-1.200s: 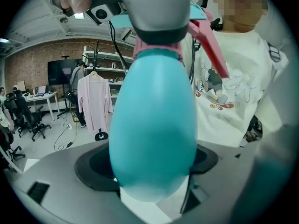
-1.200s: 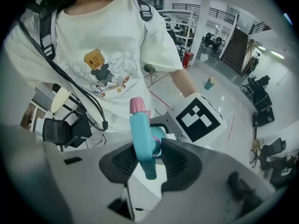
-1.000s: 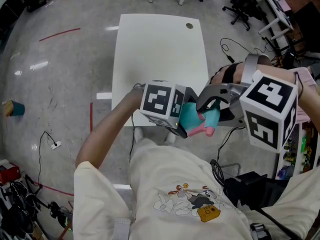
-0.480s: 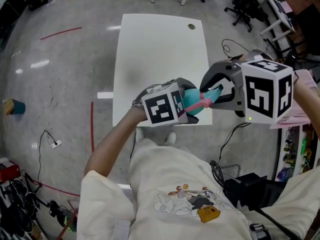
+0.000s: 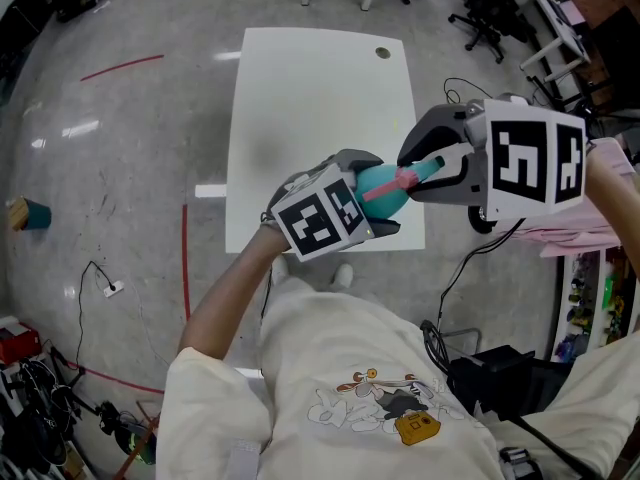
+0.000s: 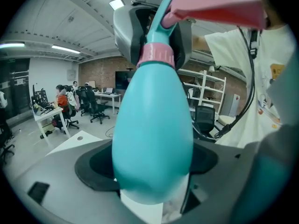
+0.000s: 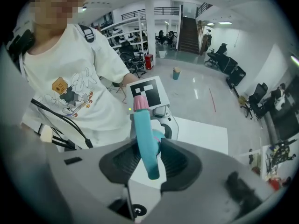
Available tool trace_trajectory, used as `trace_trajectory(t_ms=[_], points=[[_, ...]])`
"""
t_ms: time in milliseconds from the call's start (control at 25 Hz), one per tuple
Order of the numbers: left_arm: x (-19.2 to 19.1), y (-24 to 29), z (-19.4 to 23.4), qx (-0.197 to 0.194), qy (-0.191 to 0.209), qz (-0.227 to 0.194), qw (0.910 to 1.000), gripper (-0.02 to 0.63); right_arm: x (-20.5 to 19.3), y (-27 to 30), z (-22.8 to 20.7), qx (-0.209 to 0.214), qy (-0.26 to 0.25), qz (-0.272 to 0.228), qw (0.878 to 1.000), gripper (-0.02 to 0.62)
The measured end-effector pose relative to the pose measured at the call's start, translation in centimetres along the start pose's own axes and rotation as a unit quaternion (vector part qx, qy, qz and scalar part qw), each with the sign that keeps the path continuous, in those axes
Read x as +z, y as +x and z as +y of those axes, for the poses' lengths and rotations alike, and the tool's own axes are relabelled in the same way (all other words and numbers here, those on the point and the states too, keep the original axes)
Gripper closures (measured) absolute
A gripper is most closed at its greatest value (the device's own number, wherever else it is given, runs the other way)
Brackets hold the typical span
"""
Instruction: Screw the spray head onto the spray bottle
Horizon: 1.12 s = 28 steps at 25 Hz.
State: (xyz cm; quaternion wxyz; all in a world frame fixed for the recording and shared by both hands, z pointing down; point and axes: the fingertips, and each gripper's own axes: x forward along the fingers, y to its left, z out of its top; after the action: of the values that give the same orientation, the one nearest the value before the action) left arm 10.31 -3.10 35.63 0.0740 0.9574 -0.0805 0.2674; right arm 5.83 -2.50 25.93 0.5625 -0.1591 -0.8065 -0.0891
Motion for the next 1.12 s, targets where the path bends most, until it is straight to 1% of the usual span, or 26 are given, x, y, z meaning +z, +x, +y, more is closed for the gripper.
trace_trajectory(t_ms=[80, 280, 440, 640, 880, 960, 1120], points=[[-0.1, 0.0, 0.3, 0.011, -0.012, 0.000, 0.9999, 0.179, 0.0, 0.1, -0.4, -0.005, 0.012, -0.001, 1.000, 0.466], [0.2, -0.1, 1.1, 0.038, -0.039, -0.016, 0.9984, 0.179, -0.1, -0.1, -1.3, -0.011, 0.070, -0.011, 0.997, 0.466], [0.3, -0.4, 2.5, 0.092, -0.054, -0.017, 0.9941, 0.179, -0.1, -0.2, -2.3, -0.028, 0.101, -0.013, 0.994, 0.466], [0.0, -1.0, 4.6, 0.177, -0.071, -0.007, 0.9816, 0.179, -0.1, -0.2, -3.7, -0.057, 0.143, -0.017, 0.988, 0.466], [-0.5, -1.7, 6.6, 0.271, -0.069, 0.018, 0.9599, 0.179, -0.6, 0.0, -4.5, -0.092, 0.216, -0.010, 0.972, 0.466], [-0.5, -1.9, 7.0, 0.290, -0.068, 0.019, 0.9544, 0.179, -0.7, -0.1, -4.7, -0.100, 0.245, -0.012, 0.964, 0.466], [-0.6, -2.0, 7.5, 0.312, -0.066, 0.023, 0.9475, 0.179, -1.1, -0.1, -5.0, -0.107, 0.302, -0.021, 0.947, 0.466]])
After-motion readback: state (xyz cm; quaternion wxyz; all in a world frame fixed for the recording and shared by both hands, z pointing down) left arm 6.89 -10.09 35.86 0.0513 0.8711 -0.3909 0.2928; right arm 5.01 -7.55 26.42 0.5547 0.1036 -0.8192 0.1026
